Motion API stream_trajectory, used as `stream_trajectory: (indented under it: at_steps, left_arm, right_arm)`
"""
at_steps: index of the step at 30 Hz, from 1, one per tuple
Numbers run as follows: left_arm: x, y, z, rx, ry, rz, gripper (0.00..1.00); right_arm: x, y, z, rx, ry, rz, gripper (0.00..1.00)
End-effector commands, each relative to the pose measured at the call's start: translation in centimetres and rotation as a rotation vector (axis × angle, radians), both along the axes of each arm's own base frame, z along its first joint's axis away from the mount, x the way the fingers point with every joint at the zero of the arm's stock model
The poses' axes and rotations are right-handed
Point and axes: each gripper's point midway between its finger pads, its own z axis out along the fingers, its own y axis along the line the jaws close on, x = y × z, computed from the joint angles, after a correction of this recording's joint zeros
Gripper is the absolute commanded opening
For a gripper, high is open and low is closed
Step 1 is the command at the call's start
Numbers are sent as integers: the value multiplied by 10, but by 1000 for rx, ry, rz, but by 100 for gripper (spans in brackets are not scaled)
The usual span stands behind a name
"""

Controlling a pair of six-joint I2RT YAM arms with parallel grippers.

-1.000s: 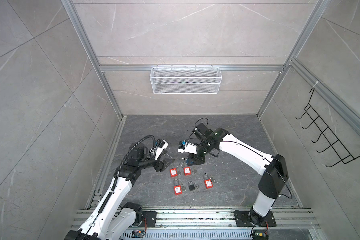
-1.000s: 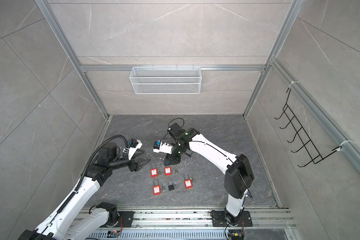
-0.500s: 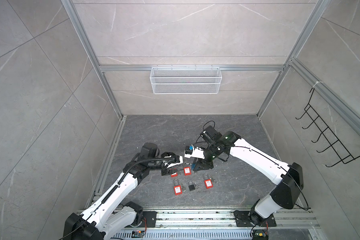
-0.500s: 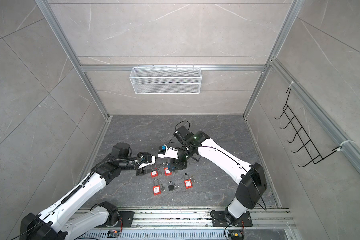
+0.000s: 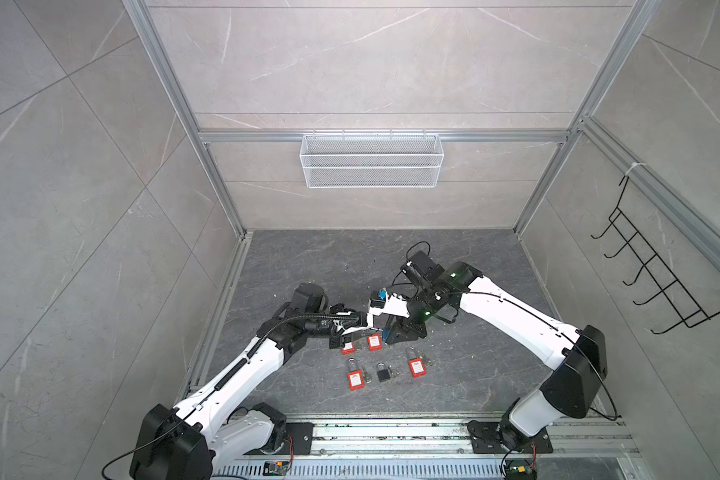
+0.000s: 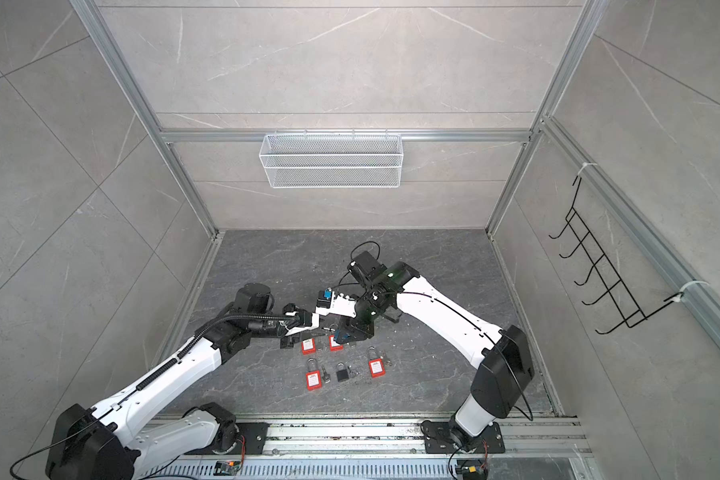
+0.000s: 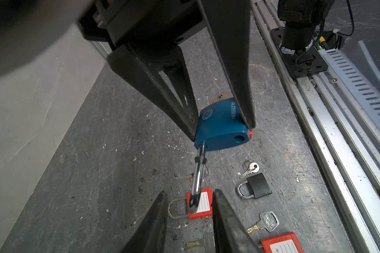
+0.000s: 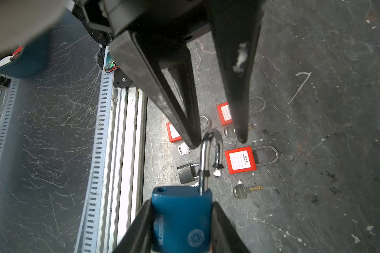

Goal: Lock with the key

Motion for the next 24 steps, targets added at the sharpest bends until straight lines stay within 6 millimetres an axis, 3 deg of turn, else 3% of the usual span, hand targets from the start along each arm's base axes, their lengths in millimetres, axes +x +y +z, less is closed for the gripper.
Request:
stream_trajectory:
  at_steps: [1,5,10,12,15,19,24]
  left_arm:
    - [2,-10,23,-55,-50,-37,31]
    - [-1,-12,24,-66,-29,-56,21]
    - [-3,-15,25,-73,-5,-65,0]
    - [-2,-15,27,-78,16,-55,0]
    - [-4,-15,32,-92,46,-44,0]
    - [-5,-14,36,-124,77,-21,0]
    - [-11,-15,39,-147,141,-21,0]
  right_arm:
    - [-2,3,12,25,25,-4,21]
    - [-2,5,15,34,26,-2,22]
    - [-1,6,19,40,16,1,25]
    - [-2,4,20,42,-2,11,41]
    - [-1,0,22,63,-56,6,51]
    - [3,-7,21,59,-122,-29,57]
    - [12,-20,12,-1,-194,-81,57]
